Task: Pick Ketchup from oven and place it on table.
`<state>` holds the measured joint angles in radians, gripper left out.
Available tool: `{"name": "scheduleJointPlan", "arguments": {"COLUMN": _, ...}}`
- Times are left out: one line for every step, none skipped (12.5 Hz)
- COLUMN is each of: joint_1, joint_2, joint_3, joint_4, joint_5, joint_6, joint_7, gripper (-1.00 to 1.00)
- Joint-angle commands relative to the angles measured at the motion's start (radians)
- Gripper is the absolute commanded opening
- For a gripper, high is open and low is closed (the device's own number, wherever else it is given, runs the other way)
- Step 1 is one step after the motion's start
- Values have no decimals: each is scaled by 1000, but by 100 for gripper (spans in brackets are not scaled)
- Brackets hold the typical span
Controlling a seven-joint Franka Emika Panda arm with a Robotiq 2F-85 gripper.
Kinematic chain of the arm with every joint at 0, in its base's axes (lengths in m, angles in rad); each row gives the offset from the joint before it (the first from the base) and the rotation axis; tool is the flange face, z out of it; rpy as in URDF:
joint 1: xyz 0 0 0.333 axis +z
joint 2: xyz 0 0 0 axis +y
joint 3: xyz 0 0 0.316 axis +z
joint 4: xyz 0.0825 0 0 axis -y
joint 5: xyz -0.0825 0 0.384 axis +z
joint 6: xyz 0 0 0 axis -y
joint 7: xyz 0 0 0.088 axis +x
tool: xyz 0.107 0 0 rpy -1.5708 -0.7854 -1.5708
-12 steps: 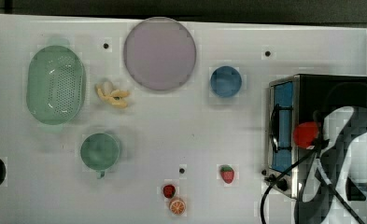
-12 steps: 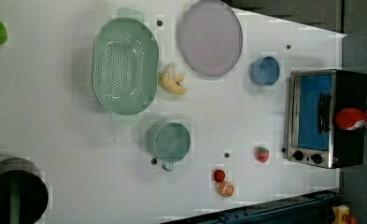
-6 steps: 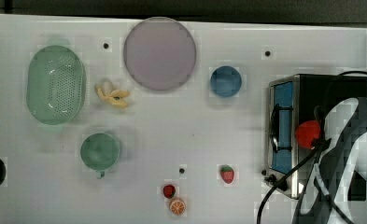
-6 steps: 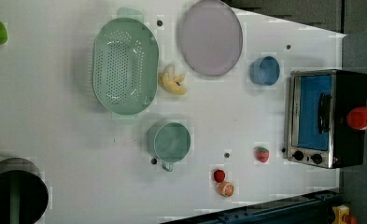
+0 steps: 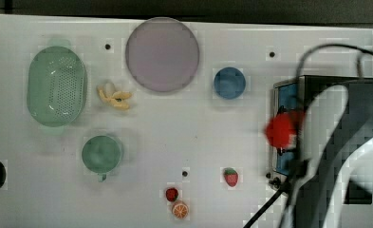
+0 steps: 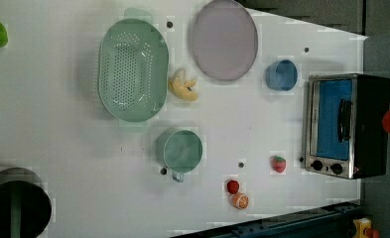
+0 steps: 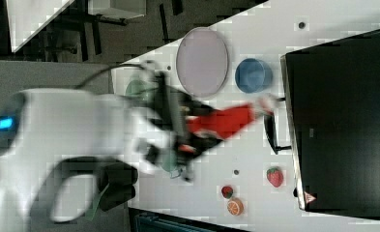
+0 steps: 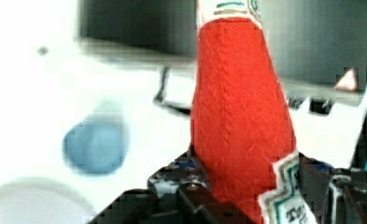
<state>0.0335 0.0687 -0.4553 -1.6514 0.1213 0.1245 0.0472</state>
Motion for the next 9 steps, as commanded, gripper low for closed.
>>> {"name": "scheduleJointPlan", "arguments": {"joint_1": 87, "joint_2": -5, "joint_3": 130, "joint_4": 27, "joint_5": -13, "joint_6": -15, "joint_7": 2, "gripper": 21}}
{"name": "scheduleJointPlan", "arguments": {"joint_1": 88, "joint_2": -4, "joint_3": 170, "joint_4": 13, "joint_5": -13, "joint_6": -15, "joint_7": 2, "gripper": 21}}
{"name": "scheduleJointPlan", "arguments": {"joint_1": 89, "joint_2": -4, "joint_3": 207, "joint_4": -7, "joint_5": -13, "joint_6": -12, "joint_7": 2, "gripper": 21}}
{"name": "scheduleJointPlan", "arguments": {"joint_1": 89, "joint_2": -5, "joint_3": 236, "joint_4": -41, "joint_5": -15, "joint_6": 5, "joint_7": 2, "gripper": 21}}
{"name": "scheduleJointPlan", "arguments": {"joint_1": 90, "joint_2": -5, "joint_3": 261, "joint_4": -105, "joint_5": -46, "joint_6": 55, "joint_7": 2, "gripper": 21}}
{"name": "scheduleJointPlan", "arguments": {"joint_1": 91, "joint_2": -5, "joint_3": 272, "joint_4": -148, "joint_5": -70, "joint_6": 89, "joint_7": 2, "gripper": 21}}
{"name": "scheduleJointPlan", "arguments": {"joint_1": 91, "joint_2": -2, "joint_3": 287, "joint_4": -258, "joint_5": -85, "joint_6": 182, "joint_7": 2, "gripper": 21}}
{"name": "scheduleJointPlan", "arguments": {"joint_1": 91, "joint_2": 4, "joint_3": 289, "joint_4": -323, "joint_5": -85, "joint_6": 234, "joint_7": 2, "gripper": 21}}
{"name": "scheduleJointPlan", "arguments": {"joint_1": 90, "joint_2": 15, "joint_3": 288, "joint_4": -381, "joint_5": -85, "joint_6": 297, "joint_7": 3, "gripper": 21}}
